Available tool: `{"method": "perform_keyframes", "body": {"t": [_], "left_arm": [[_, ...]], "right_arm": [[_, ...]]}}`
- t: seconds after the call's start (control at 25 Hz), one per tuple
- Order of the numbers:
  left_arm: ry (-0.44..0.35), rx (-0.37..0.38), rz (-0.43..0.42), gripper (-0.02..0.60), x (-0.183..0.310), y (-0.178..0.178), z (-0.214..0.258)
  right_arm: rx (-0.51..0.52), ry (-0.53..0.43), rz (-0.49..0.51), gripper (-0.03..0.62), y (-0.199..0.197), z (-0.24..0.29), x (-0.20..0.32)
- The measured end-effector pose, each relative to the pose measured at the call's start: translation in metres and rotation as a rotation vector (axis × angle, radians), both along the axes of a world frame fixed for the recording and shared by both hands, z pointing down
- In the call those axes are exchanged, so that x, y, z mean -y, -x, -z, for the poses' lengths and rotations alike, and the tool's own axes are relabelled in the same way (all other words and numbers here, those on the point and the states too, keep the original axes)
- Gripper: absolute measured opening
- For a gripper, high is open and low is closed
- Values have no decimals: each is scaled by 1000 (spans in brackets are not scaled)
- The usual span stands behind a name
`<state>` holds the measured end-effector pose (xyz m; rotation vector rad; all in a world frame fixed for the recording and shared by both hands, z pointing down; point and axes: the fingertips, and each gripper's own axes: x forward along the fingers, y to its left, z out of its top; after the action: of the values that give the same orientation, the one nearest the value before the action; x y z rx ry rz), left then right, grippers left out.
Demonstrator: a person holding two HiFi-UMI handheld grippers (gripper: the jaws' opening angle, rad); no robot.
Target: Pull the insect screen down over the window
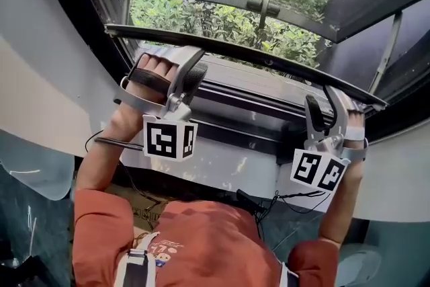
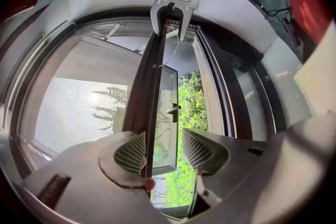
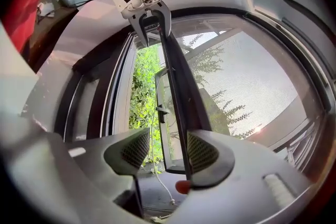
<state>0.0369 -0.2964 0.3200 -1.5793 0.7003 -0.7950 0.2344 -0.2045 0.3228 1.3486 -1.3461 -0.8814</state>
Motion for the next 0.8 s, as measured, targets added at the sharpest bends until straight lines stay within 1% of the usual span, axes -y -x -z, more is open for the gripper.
{"method": "perform_keyframes", "body": {"t": [0.2, 0.32, 0.4, 0.48, 0.56, 0.72, 0.8], "left_arm": [[41, 25, 2, 213, -3, 1, -24], [80, 46, 4, 213, -5, 2, -41], [102, 58, 1, 213, -6, 2, -53], [128, 61, -5, 213, -7, 3, -61], [172, 67, -12, 213, -9, 4, -66], [256, 99, -23, 213, -10, 4, -77], [272, 118, -18, 213, -11, 4, -86]], "right_arm": [[31, 36, -1, 229, 2, -22, -3], [67, 89, 8, 229, 3, -39, -5], [99, 128, 23, 255, 4, -52, -6], [140, 157, 39, 267, 7, -61, -9], [172, 188, 48, 272, 10, -67, -11], [177, 236, 45, 281, 10, -81, -12], [176, 254, 41, 281, 9, -89, -12]]}}
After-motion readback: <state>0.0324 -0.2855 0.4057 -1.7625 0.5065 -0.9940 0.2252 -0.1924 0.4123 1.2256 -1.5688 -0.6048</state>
